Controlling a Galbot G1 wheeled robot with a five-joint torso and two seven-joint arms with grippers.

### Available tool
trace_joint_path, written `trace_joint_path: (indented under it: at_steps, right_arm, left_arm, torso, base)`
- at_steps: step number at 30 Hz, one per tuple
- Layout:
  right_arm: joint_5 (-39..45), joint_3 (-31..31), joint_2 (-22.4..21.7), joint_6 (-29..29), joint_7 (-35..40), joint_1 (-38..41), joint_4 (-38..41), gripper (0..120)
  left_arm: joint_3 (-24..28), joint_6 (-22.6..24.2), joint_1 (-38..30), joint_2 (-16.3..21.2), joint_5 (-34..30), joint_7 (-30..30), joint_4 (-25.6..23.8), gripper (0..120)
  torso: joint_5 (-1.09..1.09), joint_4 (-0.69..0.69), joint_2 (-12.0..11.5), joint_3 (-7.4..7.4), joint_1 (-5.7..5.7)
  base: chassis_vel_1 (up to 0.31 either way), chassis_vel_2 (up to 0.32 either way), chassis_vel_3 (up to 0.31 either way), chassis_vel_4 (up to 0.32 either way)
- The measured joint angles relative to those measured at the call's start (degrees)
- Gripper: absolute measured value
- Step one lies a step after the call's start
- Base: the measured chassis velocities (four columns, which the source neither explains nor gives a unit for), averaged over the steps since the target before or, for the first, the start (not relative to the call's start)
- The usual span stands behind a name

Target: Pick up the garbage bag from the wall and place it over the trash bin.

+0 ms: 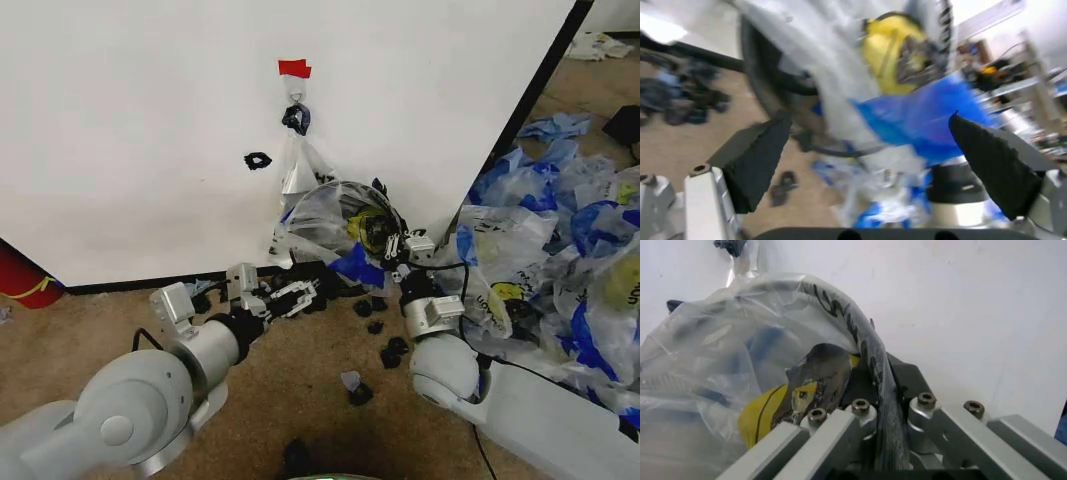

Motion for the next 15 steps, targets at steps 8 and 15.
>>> trace_joint_path:
  at_steps: [8, 15]
  right_arm:
    - [0.02, -1.46, 0.71, -0.38, -0.07, 0.05, -0.65, 0]
    - [0.87, -5.29, 0.98, -0.43, 0.08, 2.87, -0.34, 0]
  left_arm:
    - [-0.57, -2.3, -0.24, -3.2, -4.67, 2.26, 0.18, 94]
    - [0.02, -2.62, -0.03, -5.68, -4.84, 2.37, 0.24, 94]
  torso:
    - [0.05, 0.04, -0.01, 0.04, 0.04]
    - [-0.02, -0.03, -0.01, 0.02, 0.02]
  base:
    - [0.0, 0.0, 0.0, 0.0]
    - [0.0, 0.0, 0.0, 0.0]
